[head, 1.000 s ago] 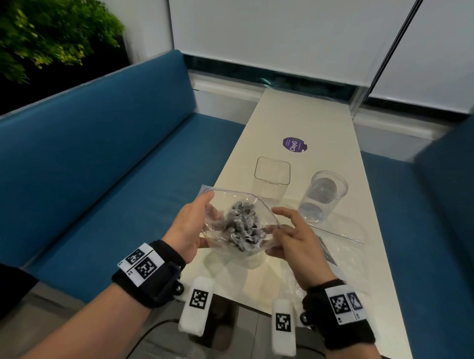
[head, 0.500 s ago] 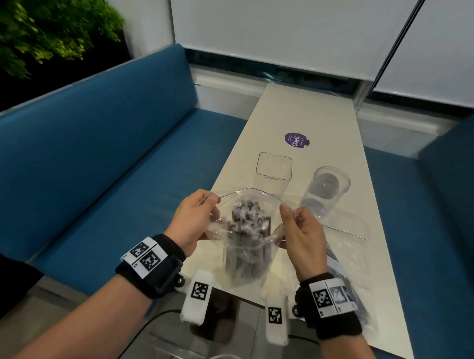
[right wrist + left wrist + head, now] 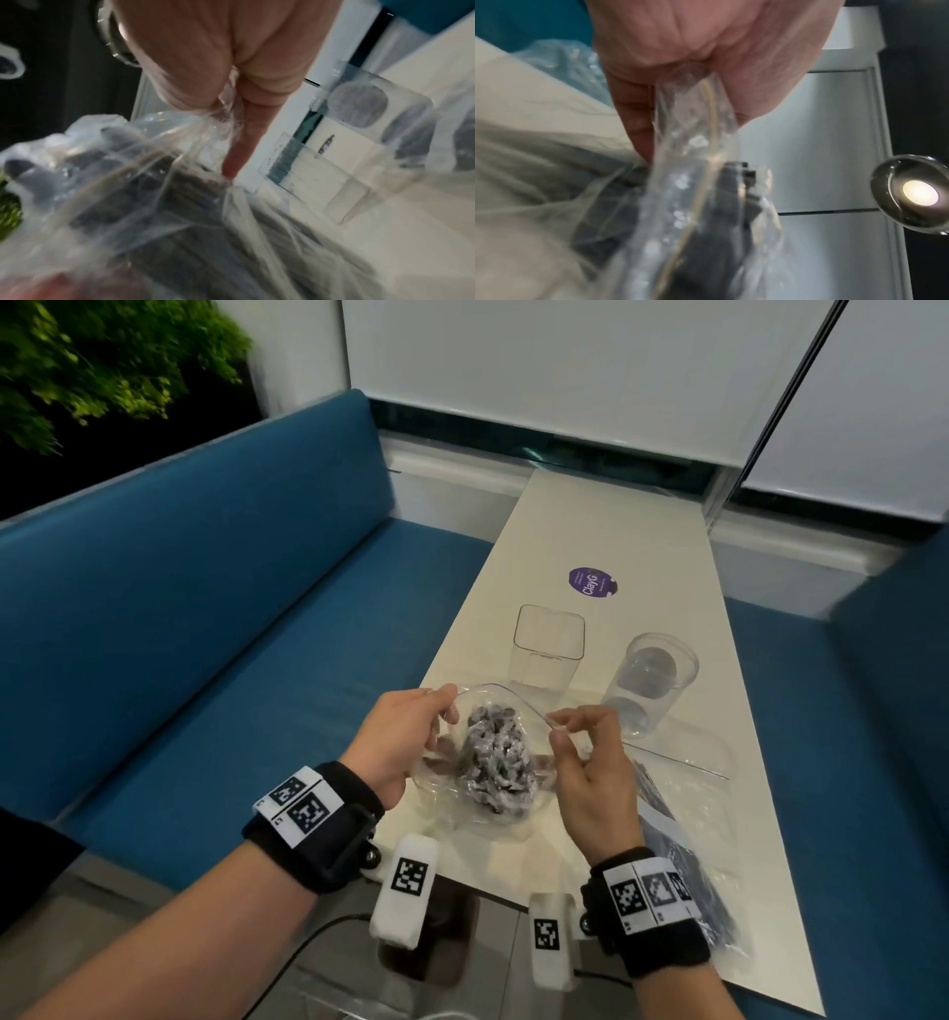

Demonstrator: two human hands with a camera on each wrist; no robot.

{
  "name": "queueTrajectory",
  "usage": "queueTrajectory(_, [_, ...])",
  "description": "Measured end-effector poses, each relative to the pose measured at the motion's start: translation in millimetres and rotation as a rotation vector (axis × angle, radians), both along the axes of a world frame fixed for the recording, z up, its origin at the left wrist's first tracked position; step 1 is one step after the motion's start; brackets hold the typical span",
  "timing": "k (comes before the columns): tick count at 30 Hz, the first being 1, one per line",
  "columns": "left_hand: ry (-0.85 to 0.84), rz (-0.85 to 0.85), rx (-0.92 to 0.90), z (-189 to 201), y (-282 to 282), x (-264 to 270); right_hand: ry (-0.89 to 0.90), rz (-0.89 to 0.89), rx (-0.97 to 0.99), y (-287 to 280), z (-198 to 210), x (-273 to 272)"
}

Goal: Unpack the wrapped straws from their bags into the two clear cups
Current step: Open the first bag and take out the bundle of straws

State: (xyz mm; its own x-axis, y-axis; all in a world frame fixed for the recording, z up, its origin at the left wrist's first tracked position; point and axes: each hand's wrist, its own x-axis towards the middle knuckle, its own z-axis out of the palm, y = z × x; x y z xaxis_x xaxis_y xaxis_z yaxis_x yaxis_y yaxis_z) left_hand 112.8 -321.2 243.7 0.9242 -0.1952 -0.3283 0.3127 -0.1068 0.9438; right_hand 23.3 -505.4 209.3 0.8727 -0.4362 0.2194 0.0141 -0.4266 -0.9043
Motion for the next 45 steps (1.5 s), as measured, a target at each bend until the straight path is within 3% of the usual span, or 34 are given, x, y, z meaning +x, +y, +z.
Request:
queueTrajectory(4, [0.085,0.058,-0.104,-6.1,-2.0,0.2,0.086,0.184,-0.084,-1.3,-8.0,-4.9])
queueTrajectory(8, [0.134,0.066,-0.201,-17.2,-1.1,-0.7,0.311,0.361,0.247,-5.9,-1.7,-14.0])
queueTrajectory(13, [0.177,0.050,-0.302,-8.4,0.5,-0.8,0.341,0.637,0.361,-23.6,-1.8,-22.1])
queueTrajectory(15, [0.209,0.065,-0.335,-2.8,1.4,1.8,0.346,0.709,0.302,-27.7,0.3,-22.0])
queueTrajectory(19, [0.255,0.021,-0.386,2.6,2.5,1.3,0.324,0.502,0.049,-19.1,4.4,-13.0])
queueTrajectory(22, [0.142,-0.192,-0.294,1.5,10.6,-2.1,0.236,0.364,0.050,-18.0,-3.1,-6.8])
queueTrajectory(25, [-0.115,-0.519,0.029,-8.8,27.2,-2.6,0.226,0.312,0.060,-23.6,-9.1,-4.6])
queueTrajectory(27, [-0.222,-0.624,0.252,-19.2,30.7,-3.9,0.243,0.318,0.084,-24.7,-15.7,-4.3])
queueTrajectory(32, [-0.344,-0.611,0.341,-42.1,21.8,-13.2,0.276,0.361,0.102,-24.1,-28.2,-9.3])
queueTrajectory(38, [-0.454,-0.388,0.129,-48.6,16.0,-11.6,0.203,0.330,0.159,-26.6,-22.8,-14.0])
queueTrajectory(41, [-0.431,-0.381,0.237,-55.7,14.9,-8.8,0.201,0.273,0.197,-22.6,-36.8,-13.0])
queueTrajectory(45, [-0.365,-0.416,0.345,-71.0,17.7,-9.0,0.299,0.331,0.196,-20.2,-54.6,-15.6])
